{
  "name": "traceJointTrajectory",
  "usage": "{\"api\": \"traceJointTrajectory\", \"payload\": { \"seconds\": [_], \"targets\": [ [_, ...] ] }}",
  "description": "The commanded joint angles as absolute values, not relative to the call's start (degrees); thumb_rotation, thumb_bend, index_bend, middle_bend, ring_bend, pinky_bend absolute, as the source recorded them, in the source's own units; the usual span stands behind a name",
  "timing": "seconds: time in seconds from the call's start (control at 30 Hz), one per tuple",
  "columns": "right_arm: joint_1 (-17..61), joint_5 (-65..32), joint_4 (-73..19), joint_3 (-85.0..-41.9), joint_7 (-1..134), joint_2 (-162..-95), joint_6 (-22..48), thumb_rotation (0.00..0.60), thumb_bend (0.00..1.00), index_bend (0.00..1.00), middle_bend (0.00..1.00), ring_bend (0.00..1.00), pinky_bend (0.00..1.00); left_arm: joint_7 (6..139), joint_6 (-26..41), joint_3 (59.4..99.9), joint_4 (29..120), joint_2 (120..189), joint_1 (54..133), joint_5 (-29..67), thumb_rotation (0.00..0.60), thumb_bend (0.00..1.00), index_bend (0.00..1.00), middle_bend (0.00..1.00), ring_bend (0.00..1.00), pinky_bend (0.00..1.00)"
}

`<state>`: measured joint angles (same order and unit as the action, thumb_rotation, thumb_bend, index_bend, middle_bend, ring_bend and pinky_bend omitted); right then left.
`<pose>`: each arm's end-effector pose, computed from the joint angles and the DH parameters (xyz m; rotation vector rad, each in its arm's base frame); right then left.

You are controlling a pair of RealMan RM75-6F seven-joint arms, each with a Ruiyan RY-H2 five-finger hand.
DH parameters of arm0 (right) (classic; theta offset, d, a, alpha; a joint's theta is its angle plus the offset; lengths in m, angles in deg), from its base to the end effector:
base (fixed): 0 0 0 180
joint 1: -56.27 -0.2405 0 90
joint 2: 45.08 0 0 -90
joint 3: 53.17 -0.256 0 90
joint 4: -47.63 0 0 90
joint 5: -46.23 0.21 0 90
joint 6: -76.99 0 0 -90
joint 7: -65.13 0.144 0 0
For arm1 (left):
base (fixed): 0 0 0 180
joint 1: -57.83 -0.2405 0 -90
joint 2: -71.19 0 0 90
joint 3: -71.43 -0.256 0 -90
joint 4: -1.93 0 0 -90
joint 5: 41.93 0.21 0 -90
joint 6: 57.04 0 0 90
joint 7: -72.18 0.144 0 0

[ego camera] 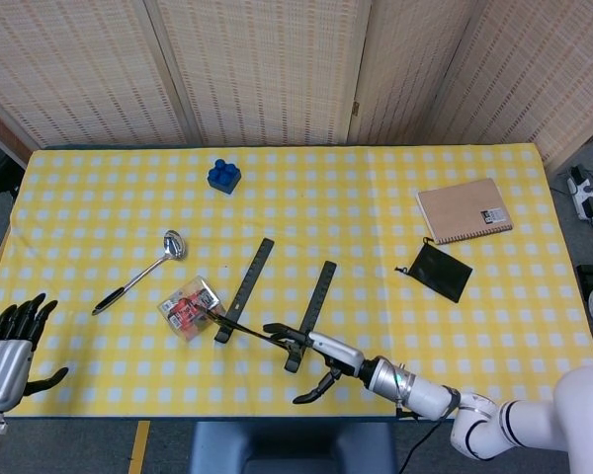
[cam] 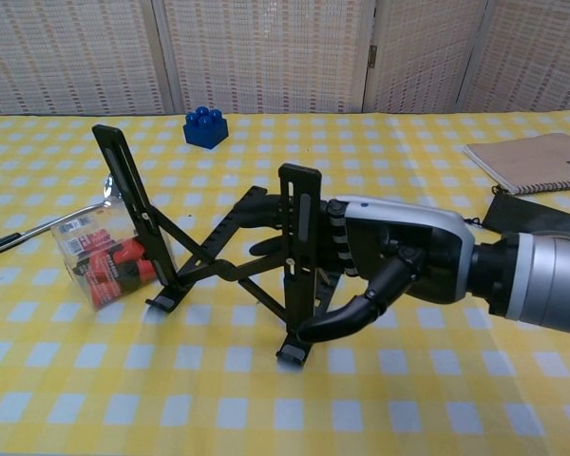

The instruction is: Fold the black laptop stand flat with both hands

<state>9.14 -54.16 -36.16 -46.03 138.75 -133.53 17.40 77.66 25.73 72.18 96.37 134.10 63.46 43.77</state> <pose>-0.1222 -0.2580 -0.0489 -1.6628 2.0655 -1.2360 -0.3090 0.1766 0.1524 -1.4610 -0.8900 -0.8064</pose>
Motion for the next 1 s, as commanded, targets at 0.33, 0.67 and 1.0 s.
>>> {"api": "traceJointTrajectory", "payload": {
  "seconds": [0.33,0.67,1.0],
  "targets": [
    [9.9,-51.9,-34.8,-45.0,151.0,-133.8,15.4,0.6,0.16,0.0,0.0,0.08,0.0,78.1,25.4,72.3,96.9,134.0,63.9,44.0,0.6,0.19,0.06,0.04,0.04,0.0],
    [11.4,-49.9,-34.0,-44.4,152.3,-135.2,16.7,0.6,0.16,0.0,0.0,0.08,0.0,78.1,25.1,72.0,97.2,133.9,63.9,44.2,0.6,0.19,0.06,0.04,0.04,0.0],
    [12.0,-49.8,-33.0,-43.2,157.9,-137.0,17.7,0.6,0.16,0.0,0.0,0.07,0.0,78.4,25.0,71.8,97.4,133.9,63.9,44.3,0.6,0.19,0.06,0.04,0.04,0.0]
  ]
}}
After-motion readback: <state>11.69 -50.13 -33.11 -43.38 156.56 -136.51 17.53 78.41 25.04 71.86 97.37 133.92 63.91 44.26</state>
